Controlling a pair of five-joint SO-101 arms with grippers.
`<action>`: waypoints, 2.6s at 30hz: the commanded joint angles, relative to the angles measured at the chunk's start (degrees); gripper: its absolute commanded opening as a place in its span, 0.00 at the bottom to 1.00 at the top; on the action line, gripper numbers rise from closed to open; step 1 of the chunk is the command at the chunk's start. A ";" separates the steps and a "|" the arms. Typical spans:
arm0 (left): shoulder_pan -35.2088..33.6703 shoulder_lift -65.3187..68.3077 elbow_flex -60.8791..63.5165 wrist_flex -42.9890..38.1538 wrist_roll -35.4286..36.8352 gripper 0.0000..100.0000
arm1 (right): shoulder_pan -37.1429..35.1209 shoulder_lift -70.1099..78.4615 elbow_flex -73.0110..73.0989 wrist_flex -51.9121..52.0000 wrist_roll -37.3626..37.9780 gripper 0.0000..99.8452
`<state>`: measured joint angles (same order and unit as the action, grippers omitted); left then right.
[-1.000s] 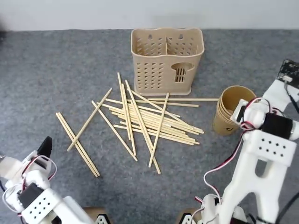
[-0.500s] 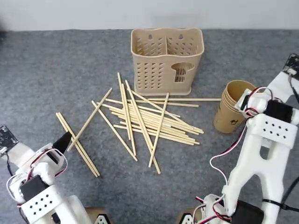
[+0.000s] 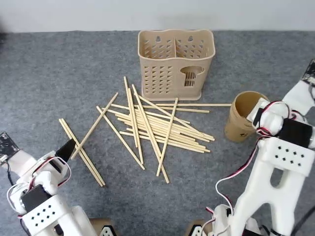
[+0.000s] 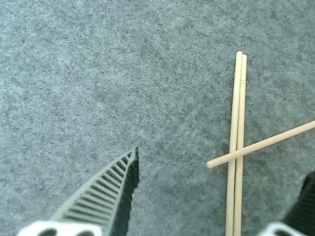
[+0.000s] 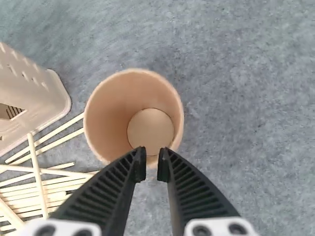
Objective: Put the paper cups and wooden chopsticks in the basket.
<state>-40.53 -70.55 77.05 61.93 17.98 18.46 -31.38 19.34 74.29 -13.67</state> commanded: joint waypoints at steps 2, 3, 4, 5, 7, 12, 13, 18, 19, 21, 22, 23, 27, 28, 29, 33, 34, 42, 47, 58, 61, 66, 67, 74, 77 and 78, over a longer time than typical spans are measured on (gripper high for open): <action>0.44 -1.05 -1.27 -0.09 0.62 0.47 | -0.84 4.88 -0.26 -3.21 -0.62 0.06; 0.44 -1.05 -1.01 -0.18 0.62 0.47 | -0.84 6.81 0.09 -3.82 -0.62 0.06; 0.44 -1.05 -0.84 -0.62 0.62 0.47 | -0.75 8.48 0.18 -4.09 -0.62 0.06; 0.44 -1.05 -0.22 -1.23 0.62 0.47 | -0.75 9.80 0.00 -4.09 -0.70 0.06; 0.70 -1.05 0.92 -2.55 0.62 0.47 | -0.75 10.86 -1.76 -2.77 -0.97 0.07; 0.70 -1.05 1.63 -3.34 0.62 0.47 | -0.75 11.65 -11.16 6.55 -3.87 0.08; 0.70 -1.05 1.71 -3.34 0.62 0.47 | -0.75 12.18 -13.01 8.22 -5.19 0.10; 0.70 -1.05 1.80 -3.34 0.62 0.47 | -1.19 17.27 -19.08 14.37 -8.26 0.22; 0.70 -1.05 1.80 -3.34 0.62 0.47 | -1.19 18.68 -19.87 14.73 -8.53 0.22; 0.70 -1.05 1.80 -3.34 0.62 0.47 | -0.92 21.41 -20.48 14.64 -9.32 0.19; 0.70 -1.05 1.80 -3.34 0.62 0.47 | -0.92 22.73 -20.57 14.55 -9.67 0.19; 0.70 -1.05 1.89 -3.34 0.62 0.47 | -1.01 24.13 -20.57 14.20 -9.67 0.18; 0.70 -1.05 1.89 -3.34 0.62 0.47 | -0.66 29.58 -20.57 9.71 -10.20 0.18; 0.70 -1.05 1.89 -3.34 0.62 0.47 | -0.66 30.99 -20.57 9.01 -11.25 0.18; 0.70 -1.05 1.89 -3.34 0.62 0.47 | -0.66 32.04 -20.57 8.57 -12.13 0.18; 0.70 -1.05 1.89 -3.34 0.62 0.47 | -1.10 33.10 -21.45 8.57 -12.04 0.01; 0.70 -1.05 1.89 -3.34 0.62 0.47 | -1.10 32.48 -21.80 8.75 -11.34 0.00; 0.70 -1.05 2.51 -4.13 0.62 0.47 | -1.19 18.59 -22.15 11.91 -10.11 0.01; 0.70 -1.05 2.51 -4.13 0.62 0.47 | -3.47 7.69 -22.15 11.21 -9.76 0.01; 0.53 -1.05 2.77 -4.13 0.62 0.47 | -14.81 -0.04 -22.15 -4.88 -13.63 0.01; 0.44 -1.05 2.77 -4.13 0.62 0.47 | -18.51 -0.04 -22.15 -11.12 -13.89 0.01; 0.44 -1.05 2.86 -4.13 0.62 0.47 | -23.16 2.07 -22.15 -20.88 -13.71 0.01; 0.44 -1.05 2.86 -4.13 0.62 0.47 | -23.78 3.47 -22.15 -22.29 -13.71 0.01; 0.44 -1.05 2.86 -4.13 0.62 0.47 | -24.31 15.60 -24.97 -23.78 -13.71 0.01; 0.44 -1.05 3.03 -4.13 0.62 0.47 | -24.13 20.44 -30.07 -19.91 -14.33 0.01; 0.44 -1.05 3.12 -4.22 0.62 0.47 | -24.13 21.93 -32.09 -17.80 -15.03 0.01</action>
<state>-40.26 -70.55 80.31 59.12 17.98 -5.36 -11.52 -5.19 53.01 -27.30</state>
